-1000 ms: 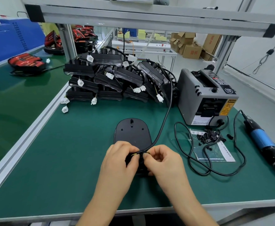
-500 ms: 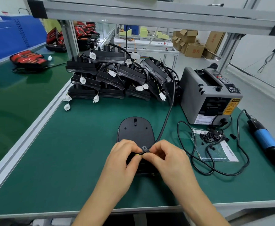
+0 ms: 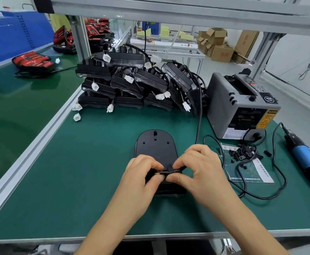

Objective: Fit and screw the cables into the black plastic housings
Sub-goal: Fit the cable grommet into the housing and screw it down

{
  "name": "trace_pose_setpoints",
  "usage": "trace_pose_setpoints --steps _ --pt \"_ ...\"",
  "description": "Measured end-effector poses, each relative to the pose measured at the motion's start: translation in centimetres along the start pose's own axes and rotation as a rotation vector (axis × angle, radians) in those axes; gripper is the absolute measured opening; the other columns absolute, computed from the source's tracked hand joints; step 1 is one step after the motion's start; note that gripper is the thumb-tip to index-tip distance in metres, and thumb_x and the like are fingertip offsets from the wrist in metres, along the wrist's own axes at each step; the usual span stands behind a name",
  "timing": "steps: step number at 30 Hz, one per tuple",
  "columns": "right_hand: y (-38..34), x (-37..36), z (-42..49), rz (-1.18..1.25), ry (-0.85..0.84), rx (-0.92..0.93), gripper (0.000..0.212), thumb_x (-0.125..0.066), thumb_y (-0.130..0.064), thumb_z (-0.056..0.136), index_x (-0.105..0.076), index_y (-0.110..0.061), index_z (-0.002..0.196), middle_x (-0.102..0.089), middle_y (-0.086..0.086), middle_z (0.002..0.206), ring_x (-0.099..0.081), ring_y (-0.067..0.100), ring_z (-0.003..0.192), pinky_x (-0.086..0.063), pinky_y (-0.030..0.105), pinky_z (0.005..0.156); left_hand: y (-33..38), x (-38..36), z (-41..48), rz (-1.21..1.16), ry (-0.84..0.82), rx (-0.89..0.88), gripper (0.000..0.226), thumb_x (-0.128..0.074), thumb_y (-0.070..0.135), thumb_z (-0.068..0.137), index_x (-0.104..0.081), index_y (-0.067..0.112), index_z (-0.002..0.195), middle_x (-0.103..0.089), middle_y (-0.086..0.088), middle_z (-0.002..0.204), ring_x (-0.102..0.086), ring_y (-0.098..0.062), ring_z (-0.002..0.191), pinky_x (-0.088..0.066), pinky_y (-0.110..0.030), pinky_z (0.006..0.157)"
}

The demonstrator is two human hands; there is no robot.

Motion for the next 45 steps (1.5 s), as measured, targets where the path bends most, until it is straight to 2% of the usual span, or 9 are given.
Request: trace_pose_setpoints --steps 4,10,13,15,23,27,32,38,45 --pt "-0.7 0.4 -0.7 -0.001 0.034 0.051 0.026 -0.069 -0.044 0.064 -0.068 -0.019 0.071 -0.058 -0.017 0.069 -0.048 0.013 0.087 -0.036 0.036 0.083 0.0 0.1 0.1 0.010 -0.029 -0.001 0.020 -0.065 0.011 0.085 -0.060 0.030 0.089 -0.053 0.020 0.096 -0.044 0.002 0.103 -0.030 -0.004 0.084" --pt "0.2 -0.1 -1.3 0.135 -0.038 -0.075 0.019 -0.084 -0.029 0.066 -0.068 -0.021 0.072 -0.048 -0.029 0.067 -0.042 0.000 0.096 -0.031 0.032 0.087 -0.1 0.0 0.2 0.022 -0.092 0.031 0.019 -0.061 0.012 0.086 -0.060 0.031 0.090 -0.051 0.023 0.097 -0.042 0.004 0.106 -0.028 -0.002 0.085" --pt "0.5 -0.2 -1.2 0.197 -0.057 -0.116 0.018 -0.083 -0.030 0.067 -0.068 -0.022 0.074 -0.053 -0.039 0.081 -0.036 -0.006 0.104 -0.027 0.028 0.087 -0.1 0.4 0.7 -0.049 -0.210 0.109 0.011 -0.055 0.030 0.089 -0.062 0.036 0.083 -0.049 0.027 0.097 -0.041 0.006 0.108 -0.029 -0.003 0.084" --pt "0.6 -0.2 -1.1 0.200 -0.072 -0.108 0.018 -0.082 -0.033 0.067 -0.067 -0.024 0.073 -0.055 -0.034 0.075 -0.036 -0.006 0.103 -0.029 0.029 0.090 -0.1 0.4 1.2 -0.052 -0.247 0.158 0.015 -0.055 0.041 0.086 -0.063 0.036 0.076 -0.051 0.024 0.095 -0.042 0.006 0.106 -0.032 -0.009 0.085" --pt "0.7 -0.3 -1.3 0.250 -0.106 -0.082 0.010 -0.078 -0.030 0.075 -0.069 -0.027 0.075 -0.057 -0.024 0.074 -0.039 -0.001 0.102 -0.034 0.036 0.095 0.2 0.3 1.4 -0.141 -0.213 0.205 0.017 -0.071 0.025 0.080 -0.064 0.031 0.066 -0.058 0.020 0.094 -0.038 0.008 0.110 -0.025 0.002 0.080" --pt "0.7 -0.5 -1.1 0.308 -0.181 -0.133 0.025 -0.073 -0.030 0.079 -0.057 -0.043 0.065 -0.059 -0.020 0.075 -0.039 0.000 0.103 -0.033 0.036 0.099 0.4 0.3 1.3 -0.170 -0.198 0.199 0.020 -0.071 0.020 0.080 -0.063 0.031 0.065 -0.057 0.021 0.093 -0.039 0.007 0.109 -0.026 0.001 0.079" --pt "0.7 -0.4 -0.7 0.344 -0.251 -0.179 0.025 -0.072 -0.031 0.079 -0.058 -0.044 0.063 -0.057 -0.026 0.089 -0.038 -0.002 0.105 -0.029 0.030 0.101 0.5 0.4 1.4 -0.166 -0.198 0.211 0.023 -0.069 0.020 0.081 -0.063 0.032 0.063 -0.058 0.017 0.094 -0.039 0.008 0.109 -0.026 0.001 0.078" --pt "0.8 -0.5 -0.9 0.281 -0.319 -0.180 0.024 -0.067 -0.032 0.084 -0.054 -0.046 0.068 -0.057 -0.020 0.087 -0.034 -0.001 0.111 -0.028 0.032 0.103 0.7 0.1 1.1 -0.191 -0.133 0.188 0.022 -0.069 0.015 0.080 -0.063 0.024 0.062 -0.058 0.024 0.090 -0.039 0.008 0.107 -0.026 0.001 0.078" --pt "0.8 -0.5 -0.8 0.256 -0.287 -0.196 0.027 -0.064 -0.031 0.087 -0.052 -0.044 0.066 -0.053 -0.023 0.080 -0.032 -0.005 0.109 -0.028 0.030 0.102 0.0 0.0 0.2 -0.090 -0.151 0.079 0.018 -0.073 0.019 0.078 -0.062 0.031 0.087 -0.050 0.032 0.101 -0.031 0.011 0.120 -0.023 0.001 0.089"
Point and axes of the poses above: each hand's wrist, its own z-axis towards the middle knuckle, its own x-axis out of the back of the hand, y = z × x, the point moved 4 cm from there along z, towards the middle knuckle
